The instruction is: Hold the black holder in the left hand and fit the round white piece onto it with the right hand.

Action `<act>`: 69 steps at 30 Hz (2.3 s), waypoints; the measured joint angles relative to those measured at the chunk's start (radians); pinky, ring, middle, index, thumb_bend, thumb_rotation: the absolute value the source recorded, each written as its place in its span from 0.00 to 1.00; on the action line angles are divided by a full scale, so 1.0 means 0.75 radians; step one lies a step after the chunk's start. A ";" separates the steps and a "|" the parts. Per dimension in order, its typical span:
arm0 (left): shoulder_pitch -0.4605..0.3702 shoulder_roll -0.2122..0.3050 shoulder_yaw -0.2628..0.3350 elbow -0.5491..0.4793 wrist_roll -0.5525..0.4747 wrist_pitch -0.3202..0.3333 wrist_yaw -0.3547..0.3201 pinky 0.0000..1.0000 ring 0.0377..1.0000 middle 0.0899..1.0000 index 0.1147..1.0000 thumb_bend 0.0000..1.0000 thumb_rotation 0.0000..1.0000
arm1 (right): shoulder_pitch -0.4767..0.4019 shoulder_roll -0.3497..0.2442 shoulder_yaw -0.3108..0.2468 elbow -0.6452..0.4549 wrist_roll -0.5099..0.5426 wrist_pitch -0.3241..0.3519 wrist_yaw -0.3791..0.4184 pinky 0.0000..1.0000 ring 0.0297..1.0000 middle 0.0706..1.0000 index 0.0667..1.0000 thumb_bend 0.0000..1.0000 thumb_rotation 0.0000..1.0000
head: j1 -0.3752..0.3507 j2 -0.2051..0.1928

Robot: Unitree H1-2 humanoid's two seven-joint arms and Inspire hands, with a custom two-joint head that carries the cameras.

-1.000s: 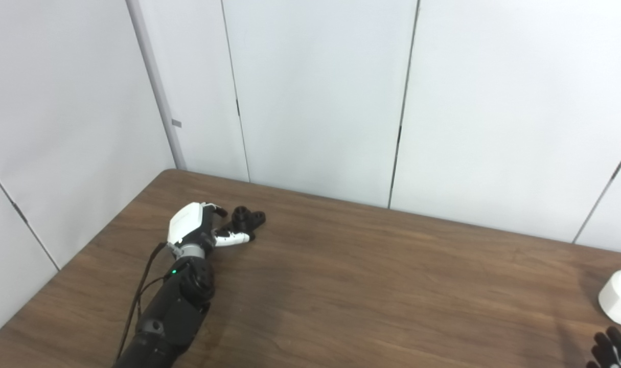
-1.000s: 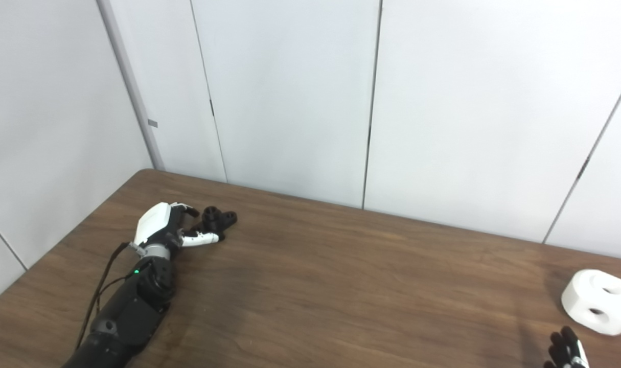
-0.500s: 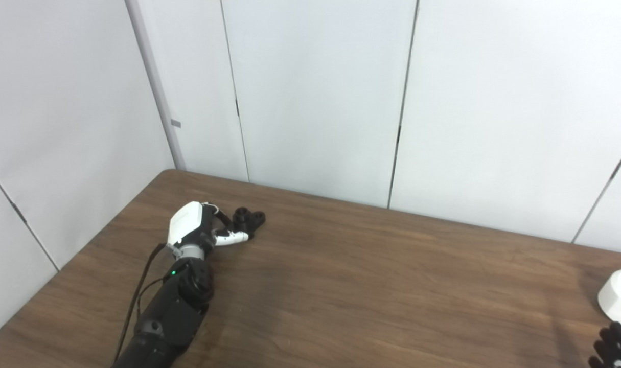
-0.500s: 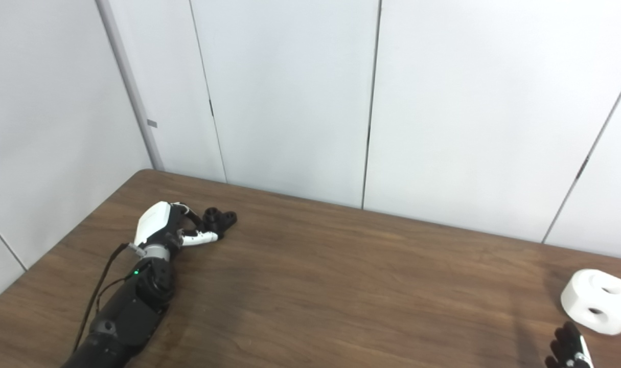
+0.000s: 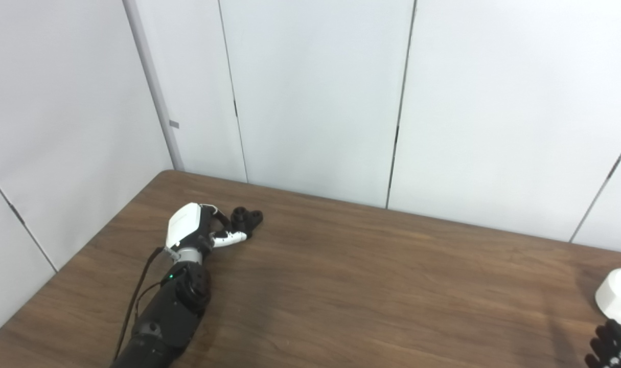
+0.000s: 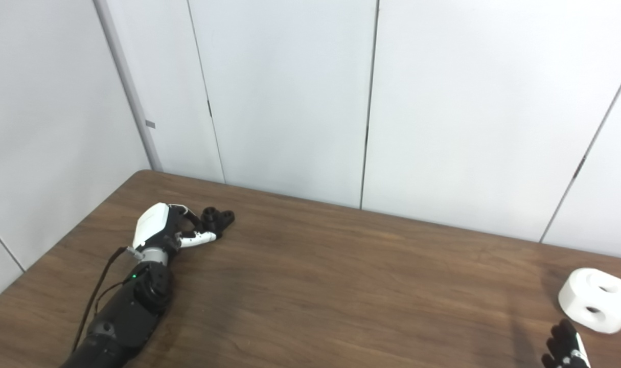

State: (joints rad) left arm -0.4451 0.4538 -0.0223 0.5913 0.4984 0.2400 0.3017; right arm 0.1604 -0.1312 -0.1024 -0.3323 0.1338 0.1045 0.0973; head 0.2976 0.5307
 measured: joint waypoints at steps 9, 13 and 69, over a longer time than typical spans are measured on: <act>0.010 0.007 -0.006 -0.023 -0.022 -0.006 -0.004 0.98 0.91 0.78 0.42 0.52 0.05 | -0.001 0.005 0.015 -0.008 -0.006 0.013 -0.022 1.00 1.00 0.99 1.00 0.51 1.00 | -0.020 0.002; 0.046 0.017 -0.015 -0.107 -0.027 0.017 -0.047 0.96 0.91 0.78 0.42 0.52 0.05 | -0.002 0.007 0.027 -0.009 -0.019 0.023 -0.035 1.00 1.00 0.99 1.00 0.51 1.00 | -0.039 0.002; 0.485 -0.106 -0.549 -1.086 0.540 -0.105 -0.505 0.95 0.86 0.76 0.42 0.52 0.05 | -0.081 0.174 0.115 0.015 -0.212 -0.028 -0.157 1.00 0.93 0.91 1.00 0.58 0.96 | -0.493 0.215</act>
State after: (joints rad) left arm -0.0812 0.3740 -0.4343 -0.2235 0.9031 0.1612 -0.0766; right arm 0.0996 -0.0005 -0.0161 -0.3213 -0.0253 0.0835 -0.0202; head -0.0720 0.6917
